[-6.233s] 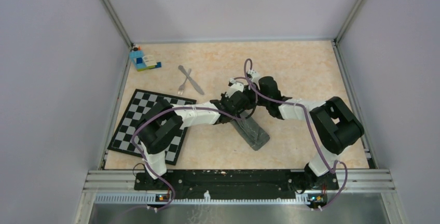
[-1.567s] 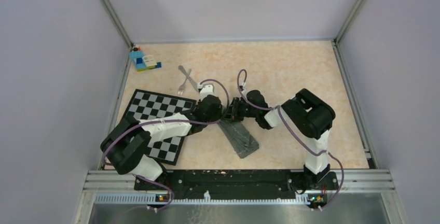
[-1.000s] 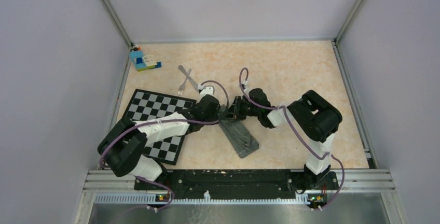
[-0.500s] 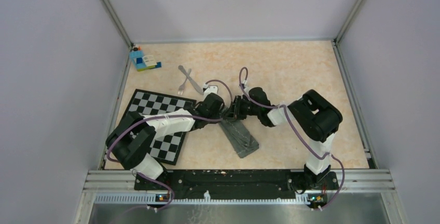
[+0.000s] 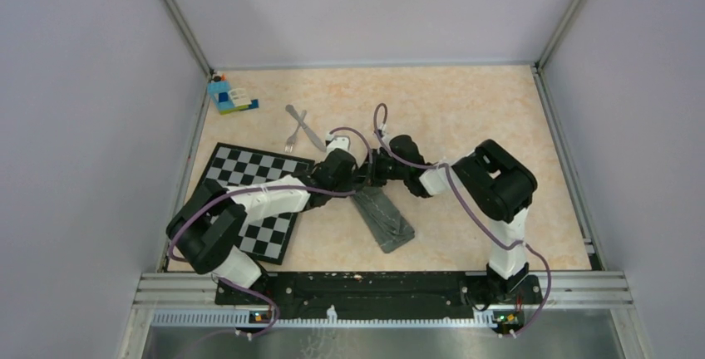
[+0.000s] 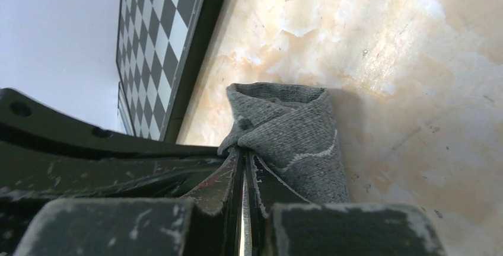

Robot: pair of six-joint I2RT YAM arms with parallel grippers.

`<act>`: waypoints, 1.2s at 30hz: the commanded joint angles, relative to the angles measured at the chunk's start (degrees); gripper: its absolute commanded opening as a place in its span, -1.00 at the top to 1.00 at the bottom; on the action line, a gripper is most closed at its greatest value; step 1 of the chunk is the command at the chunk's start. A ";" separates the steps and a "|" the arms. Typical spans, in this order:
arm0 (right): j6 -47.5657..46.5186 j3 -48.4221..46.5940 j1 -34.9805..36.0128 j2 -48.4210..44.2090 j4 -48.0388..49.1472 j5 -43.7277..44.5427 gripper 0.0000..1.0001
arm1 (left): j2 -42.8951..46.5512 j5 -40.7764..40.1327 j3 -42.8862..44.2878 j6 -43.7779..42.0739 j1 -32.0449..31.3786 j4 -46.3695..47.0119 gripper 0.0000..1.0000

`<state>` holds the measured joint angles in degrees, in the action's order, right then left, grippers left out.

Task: Fold the napkin into a case and place the utensils inside
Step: Grasp the top corner of the smaller rectangle folded napkin from the folded napkin.

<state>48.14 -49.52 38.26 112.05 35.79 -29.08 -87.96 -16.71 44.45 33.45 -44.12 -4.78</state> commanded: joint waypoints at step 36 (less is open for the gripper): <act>-6.66 -3.00 -1.08 -4.13 -10.13 -2.52 0.96 | 12.05 7.22 -7.70 9.26 7.43 1.06 0.39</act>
<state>42.13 -49.21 35.68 105.97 24.05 -31.00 -78.17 -11.16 37.23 41.15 -39.62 -3.75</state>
